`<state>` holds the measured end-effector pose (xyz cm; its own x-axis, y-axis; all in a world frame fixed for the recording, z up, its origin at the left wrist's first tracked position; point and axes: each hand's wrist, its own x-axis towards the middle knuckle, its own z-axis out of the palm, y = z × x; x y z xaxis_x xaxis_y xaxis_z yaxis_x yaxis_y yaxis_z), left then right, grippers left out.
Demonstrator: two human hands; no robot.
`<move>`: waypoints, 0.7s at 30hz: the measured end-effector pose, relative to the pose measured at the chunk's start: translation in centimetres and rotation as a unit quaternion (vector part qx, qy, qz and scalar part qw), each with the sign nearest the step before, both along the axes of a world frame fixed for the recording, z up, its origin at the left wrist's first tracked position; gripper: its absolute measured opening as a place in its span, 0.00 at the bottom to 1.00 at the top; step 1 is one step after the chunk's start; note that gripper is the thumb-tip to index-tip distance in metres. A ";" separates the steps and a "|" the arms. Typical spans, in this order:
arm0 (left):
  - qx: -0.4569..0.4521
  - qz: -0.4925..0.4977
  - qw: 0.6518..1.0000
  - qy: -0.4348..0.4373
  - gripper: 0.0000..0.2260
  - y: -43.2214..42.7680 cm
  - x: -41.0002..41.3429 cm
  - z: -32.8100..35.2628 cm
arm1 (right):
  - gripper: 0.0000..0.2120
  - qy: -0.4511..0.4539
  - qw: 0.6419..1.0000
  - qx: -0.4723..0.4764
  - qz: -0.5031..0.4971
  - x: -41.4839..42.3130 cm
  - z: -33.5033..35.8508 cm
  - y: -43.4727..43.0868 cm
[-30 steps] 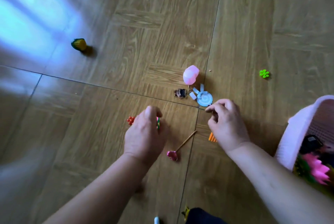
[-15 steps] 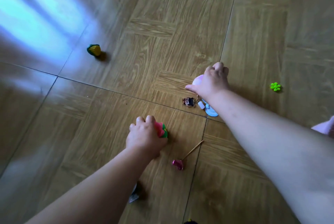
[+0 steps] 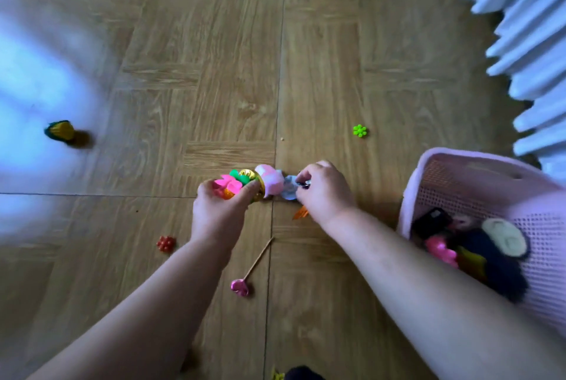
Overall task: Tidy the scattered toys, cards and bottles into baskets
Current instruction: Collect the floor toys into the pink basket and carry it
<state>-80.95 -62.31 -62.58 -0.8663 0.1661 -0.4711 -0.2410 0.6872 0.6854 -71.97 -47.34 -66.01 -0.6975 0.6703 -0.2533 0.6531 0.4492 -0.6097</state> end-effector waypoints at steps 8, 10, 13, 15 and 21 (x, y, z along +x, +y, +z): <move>0.156 -0.149 0.973 -0.085 0.26 7.2 6.9 5.5 | 0.06 0.201 0.932 0.151 -0.260 12.4 7.0 3.1; 0.180 -0.216 0.951 -0.128 0.25 9.3 9.8 6.6 | 0.08 0.138 0.923 0.134 -0.334 16.2 7.7 4.5; 0.162 -0.303 0.921 -0.183 0.26 11.9 13.7 6.2 | 0.11 0.061 0.924 0.071 -0.371 20.6 7.6 5.4; 0.134 -0.345 0.906 -0.205 0.33 13.0 15.1 6.0 | 0.12 0.034 0.921 0.068 -0.381 21.9 7.6 5.7; 0.135 -0.381 0.876 -0.262 0.33 13.1 15.5 6.6 | 0.20 0.032 0.899 -0.035 -0.436 22.3 7.1 6.5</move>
<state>-65.44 -49.25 -56.02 -0.1309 0.7690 -0.6257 -0.1128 0.6155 0.7800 -49.63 -40.80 -58.87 0.0703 0.9533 -0.2936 0.7014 -0.2565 -0.6650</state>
